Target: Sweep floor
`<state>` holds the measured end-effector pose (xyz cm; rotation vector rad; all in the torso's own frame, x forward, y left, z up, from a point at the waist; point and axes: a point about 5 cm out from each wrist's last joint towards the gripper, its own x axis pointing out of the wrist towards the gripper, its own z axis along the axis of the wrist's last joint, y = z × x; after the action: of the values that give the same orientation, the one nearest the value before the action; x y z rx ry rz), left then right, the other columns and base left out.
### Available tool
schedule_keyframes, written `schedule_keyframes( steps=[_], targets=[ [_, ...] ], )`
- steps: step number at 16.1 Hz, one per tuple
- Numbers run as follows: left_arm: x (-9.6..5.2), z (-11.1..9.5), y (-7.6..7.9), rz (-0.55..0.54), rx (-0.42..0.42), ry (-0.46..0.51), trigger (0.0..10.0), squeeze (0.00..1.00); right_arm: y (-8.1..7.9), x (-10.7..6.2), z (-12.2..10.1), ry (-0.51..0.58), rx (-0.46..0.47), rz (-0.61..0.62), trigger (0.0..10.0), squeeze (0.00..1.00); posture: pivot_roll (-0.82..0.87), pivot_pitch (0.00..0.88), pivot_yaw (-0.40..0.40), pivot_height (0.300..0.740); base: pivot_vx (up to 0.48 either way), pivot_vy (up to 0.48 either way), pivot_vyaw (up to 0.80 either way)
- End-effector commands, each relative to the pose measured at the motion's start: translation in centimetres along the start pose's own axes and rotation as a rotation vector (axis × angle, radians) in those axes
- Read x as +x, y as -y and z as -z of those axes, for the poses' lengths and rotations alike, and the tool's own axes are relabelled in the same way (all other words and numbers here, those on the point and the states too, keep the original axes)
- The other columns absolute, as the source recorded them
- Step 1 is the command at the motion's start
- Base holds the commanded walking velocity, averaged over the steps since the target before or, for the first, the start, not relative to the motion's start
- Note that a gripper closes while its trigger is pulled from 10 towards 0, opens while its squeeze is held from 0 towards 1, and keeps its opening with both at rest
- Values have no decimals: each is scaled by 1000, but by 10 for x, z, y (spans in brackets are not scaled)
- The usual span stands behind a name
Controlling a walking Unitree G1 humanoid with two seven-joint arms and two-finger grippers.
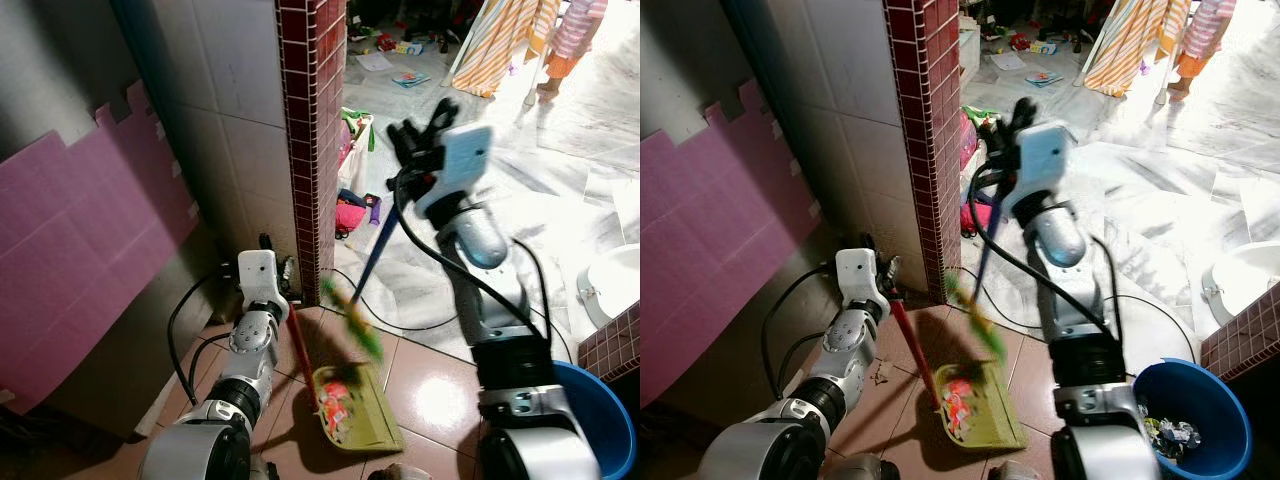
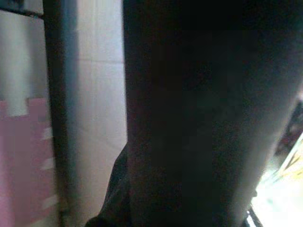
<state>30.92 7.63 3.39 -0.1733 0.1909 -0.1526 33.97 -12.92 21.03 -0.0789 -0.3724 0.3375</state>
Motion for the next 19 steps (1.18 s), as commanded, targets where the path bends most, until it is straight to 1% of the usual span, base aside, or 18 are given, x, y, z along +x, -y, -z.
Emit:
schedule_keyframes(
  steps=[1,2,3,4,5,6,7,8,9,10,11,12,13,15,16,17,18,19],
  targets=[
    [-1,2,5,48,0,-3,10000,0,6,3,-9,48,-82,27,10000,0,-134,0,40,740,0,0,0],
    [-1,-1,5,62,5,11,10000,0,13,-2,-1,8,-166,70,10000,0,-134,0,40,740,0,0,0],
    [0,-2,4,65,9,18,10000,0,15,-4,2,-6,-178,90,10000,0,-134,0,40,740,0,0,0],
    [0,-3,3,83,0,21,10000,0,19,-10,12,-42,-175,137,10000,0,-133,0,42,740,0,0,0],
    [-2,-8,1,115,23,61,10000,0,19,-20,24,-82,-161,178,10000,0,-123,0,42,740,0,0,0],
    [-4,-10,0,129,43,89,10000,0,17,-25,29,-99,-158,185,10000,0,-123,0,42,740,0,0,0],
    [-8,-15,-3,156,75,143,10000,0,12,-34,38,-125,-128,204,10000,0,-115,0,46,740,0,0,0],
    [-11,-18,-5,177,106,168,10000,0,9,-39,44,-143,-118,215,10000,0,-115,0,46,740,0,0,0],
    [-12,-20,-6,179,133,190,10000,0,7,-41,46,-148,-118,220,10000,0,-110,0,48,740,0,0,0],
    [-17,-29,-10,197,177,241,10000,0,4,-46,50,-159,-130,230,10000,0,-104,0,50,740,0,0,0],
    [-20,-39,-14,199,201,285,10000,0,2,-50,55,-179,-135,240,10000,0,-96,0,50,740,0,0,0],
    [-21,-42,-16,191,202,294,10000,0,2,-51,56,-186,-135,247,10000,0,-93,0,50,740,0,0,0],
    [-24,-46,-20,160,195,292,10000,0,3,-54,61,-211,-140,269,10000,0,-86,0,51,740,0,0,0],
    [-27,-47,-23,148,176,281,10000,0,4,-56,69,-251,-88,314,10000,0,-79,0,53,740,0,0,0],
    [-27,-46,-23,146,170,277,10000,0,5,-57,70,-259,-78,325,10000,0,-78,0,53,740,0,0,0],
    [-29,-46,-22,148,164,268,10000,0,5,-57,72,-263,-55,339,10000,0,-76,0,54,740,0,0,0],
    [-29,-47,-16,177,153,266,10000,0,4,-57,73,-265,-54,339,10000,0,-75,0,54,740,0,0,0],
    [-29,-48,-13,190,145,263,10000,0,4,-57,74,-271,-47,342,10000,0,-74,0,54,740,0,0,0]
  ],
)
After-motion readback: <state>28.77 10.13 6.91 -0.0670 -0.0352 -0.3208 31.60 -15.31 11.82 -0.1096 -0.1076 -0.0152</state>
